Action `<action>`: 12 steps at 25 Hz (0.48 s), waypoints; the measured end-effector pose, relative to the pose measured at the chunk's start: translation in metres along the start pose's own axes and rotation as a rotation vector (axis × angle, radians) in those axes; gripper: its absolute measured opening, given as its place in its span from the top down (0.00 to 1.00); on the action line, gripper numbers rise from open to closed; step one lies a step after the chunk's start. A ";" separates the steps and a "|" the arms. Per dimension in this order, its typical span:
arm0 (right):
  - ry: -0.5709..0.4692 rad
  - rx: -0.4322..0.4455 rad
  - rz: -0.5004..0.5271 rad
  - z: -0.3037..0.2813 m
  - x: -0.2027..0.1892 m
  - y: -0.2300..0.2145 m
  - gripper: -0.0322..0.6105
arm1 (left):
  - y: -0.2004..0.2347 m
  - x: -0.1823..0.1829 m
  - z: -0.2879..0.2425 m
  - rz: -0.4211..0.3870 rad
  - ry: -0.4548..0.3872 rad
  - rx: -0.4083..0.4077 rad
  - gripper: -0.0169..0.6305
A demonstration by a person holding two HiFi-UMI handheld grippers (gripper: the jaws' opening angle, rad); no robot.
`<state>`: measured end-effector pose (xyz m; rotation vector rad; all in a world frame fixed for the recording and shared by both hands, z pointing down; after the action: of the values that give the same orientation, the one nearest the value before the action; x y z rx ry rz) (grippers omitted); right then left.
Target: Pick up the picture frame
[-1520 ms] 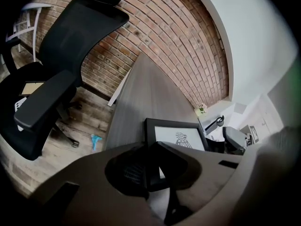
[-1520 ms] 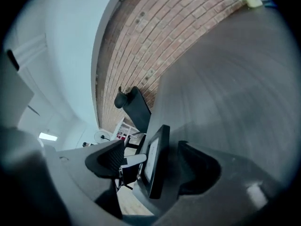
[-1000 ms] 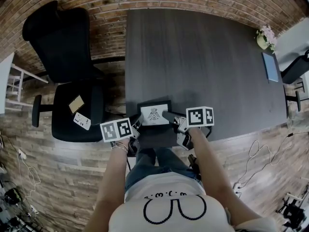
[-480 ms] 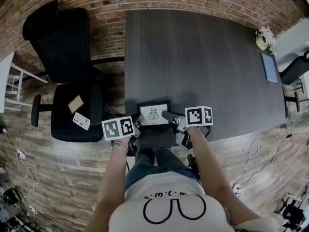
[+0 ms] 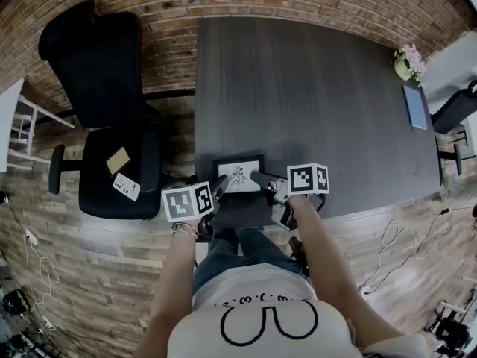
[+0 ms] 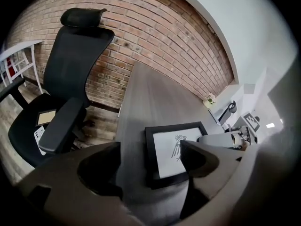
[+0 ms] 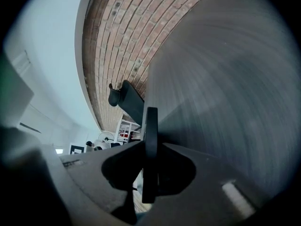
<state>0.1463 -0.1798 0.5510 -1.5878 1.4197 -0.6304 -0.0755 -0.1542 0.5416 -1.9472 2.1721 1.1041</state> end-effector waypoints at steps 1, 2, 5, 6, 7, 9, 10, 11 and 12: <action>-0.001 0.006 0.002 0.000 -0.001 0.002 0.86 | 0.000 0.002 0.002 0.003 -0.009 -0.004 0.37; -0.002 0.008 0.008 0.000 -0.001 0.005 0.86 | 0.000 0.004 0.005 0.004 -0.019 -0.008 0.37; -0.010 0.008 0.044 0.002 0.003 0.016 0.87 | -0.001 0.012 0.012 -0.001 -0.046 -0.020 0.37; -0.019 0.012 0.056 0.004 0.005 0.020 0.87 | -0.002 0.016 0.015 -0.006 -0.054 -0.024 0.37; -0.030 0.018 0.067 0.005 0.008 0.025 0.87 | -0.003 0.020 0.018 -0.011 -0.064 -0.026 0.37; -0.053 0.025 0.093 0.010 0.014 0.034 0.88 | -0.006 0.027 0.024 -0.021 -0.090 -0.027 0.37; -0.063 0.030 0.107 0.012 0.017 0.039 0.88 | -0.008 0.031 0.028 -0.026 -0.105 -0.028 0.37; -0.072 0.038 0.120 0.014 0.020 0.043 0.88 | -0.009 0.034 0.031 -0.031 -0.119 -0.028 0.37; -0.083 0.047 0.131 0.016 0.023 0.048 0.88 | -0.011 0.038 0.034 -0.037 -0.133 -0.026 0.37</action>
<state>0.1406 -0.1946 0.4978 -1.4542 1.4238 -0.5109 -0.0890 -0.1693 0.4932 -1.8579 2.0559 1.2248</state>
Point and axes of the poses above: the fingertips, and each gripper's own axes: z backward along the fingers, y to its left, x out of its top, the point moved 9 cm from there along z, backward along the fingers, and after that the axes turned 2 degrees about x, right-handed, at the moved point
